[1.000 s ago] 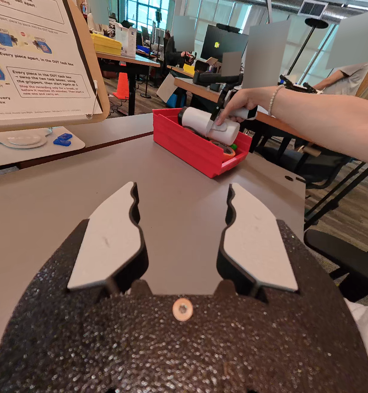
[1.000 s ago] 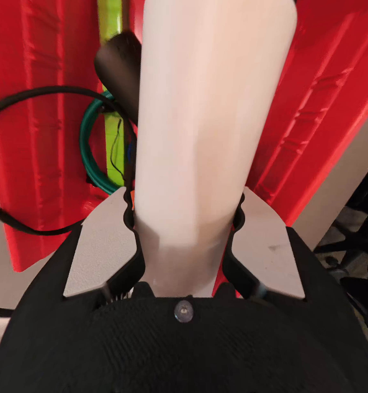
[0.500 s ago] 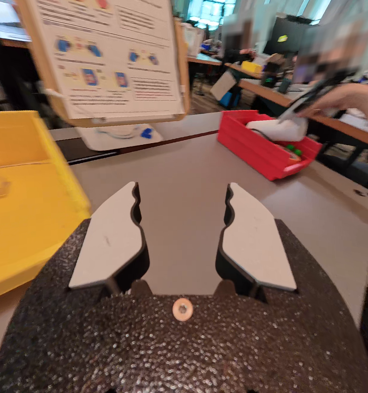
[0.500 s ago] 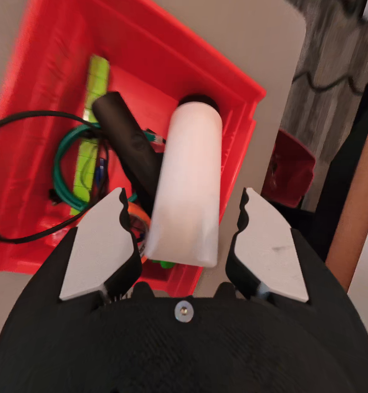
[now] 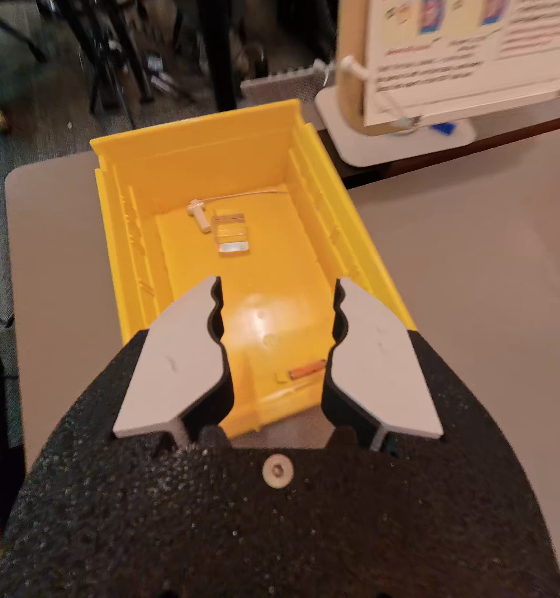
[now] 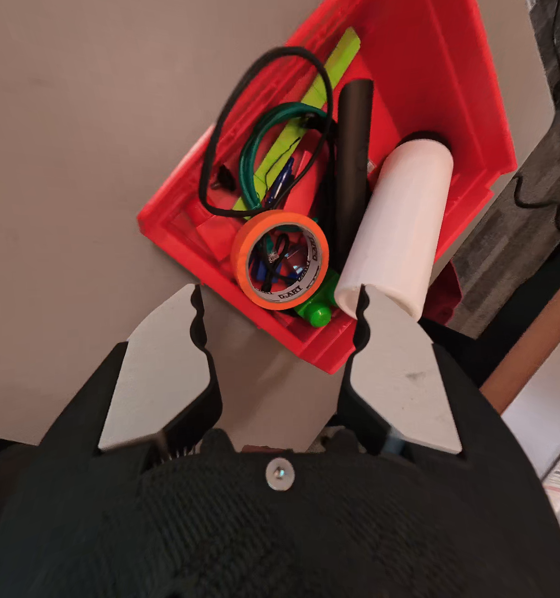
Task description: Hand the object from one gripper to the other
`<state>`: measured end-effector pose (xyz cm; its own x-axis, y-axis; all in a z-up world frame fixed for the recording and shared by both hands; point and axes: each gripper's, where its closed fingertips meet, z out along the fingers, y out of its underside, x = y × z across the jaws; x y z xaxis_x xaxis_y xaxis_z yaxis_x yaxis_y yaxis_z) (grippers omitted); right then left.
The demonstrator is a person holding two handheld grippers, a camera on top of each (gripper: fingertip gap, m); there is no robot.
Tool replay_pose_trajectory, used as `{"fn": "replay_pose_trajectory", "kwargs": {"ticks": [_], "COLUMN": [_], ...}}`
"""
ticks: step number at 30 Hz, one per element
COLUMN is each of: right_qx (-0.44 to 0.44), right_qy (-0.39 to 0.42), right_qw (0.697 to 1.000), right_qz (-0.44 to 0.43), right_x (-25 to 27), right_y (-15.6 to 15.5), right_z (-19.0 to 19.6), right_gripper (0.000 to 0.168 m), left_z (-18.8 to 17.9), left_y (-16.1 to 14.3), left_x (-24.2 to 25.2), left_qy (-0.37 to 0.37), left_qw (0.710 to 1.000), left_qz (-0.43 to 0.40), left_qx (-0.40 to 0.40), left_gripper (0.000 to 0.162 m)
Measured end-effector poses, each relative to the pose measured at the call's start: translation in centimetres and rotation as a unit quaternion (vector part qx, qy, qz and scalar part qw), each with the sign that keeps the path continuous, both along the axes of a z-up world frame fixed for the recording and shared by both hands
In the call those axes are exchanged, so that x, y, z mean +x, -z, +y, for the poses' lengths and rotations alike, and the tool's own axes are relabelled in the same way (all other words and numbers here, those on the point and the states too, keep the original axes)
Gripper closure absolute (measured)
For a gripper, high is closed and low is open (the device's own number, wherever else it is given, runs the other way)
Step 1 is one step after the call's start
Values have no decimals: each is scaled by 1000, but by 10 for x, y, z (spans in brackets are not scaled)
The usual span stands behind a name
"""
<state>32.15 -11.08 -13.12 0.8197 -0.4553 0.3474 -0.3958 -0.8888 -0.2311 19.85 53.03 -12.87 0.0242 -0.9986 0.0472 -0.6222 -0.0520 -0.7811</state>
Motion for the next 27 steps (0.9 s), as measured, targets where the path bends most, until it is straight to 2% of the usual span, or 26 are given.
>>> {"fn": "replay_pose_trajectory", "kwargs": {"ticks": [3,7,14,16,19,21,27], "right_qx": [32,111,172,175,186,200,220], "right_qy": [-17,-36,-32,-30,-27,-30,-47], "right_qw": [998,990,981,981,979,976,971], "right_qz": [-42,-75,-86,-83,-84,-84,-80], "right_x": [-7,-15,-16,-14,-10,-8,-5], "right_y": [-5,-6,4,10,18,23,39], "right_z": [25,65,79,76,77,83,97], "right_gripper": [81,85,85,85,83,83,83], "left_z": [39,69,97,99,98,99,102], "left_y": [17,60,120,131,147,149,151], "left_x": [43,94,135,139,141,148,151], "left_qy": [-32,-96,-145,-156,-164,-183,-205], "left_qw": [997,979,955,948,937,931,918], "left_qz": [68,167,254,270,295,289,306], "left_qx": [2,-63,-56,-70,-92,-124,-144], "left_gripper": [98,104,108,115,116,117,125]}}
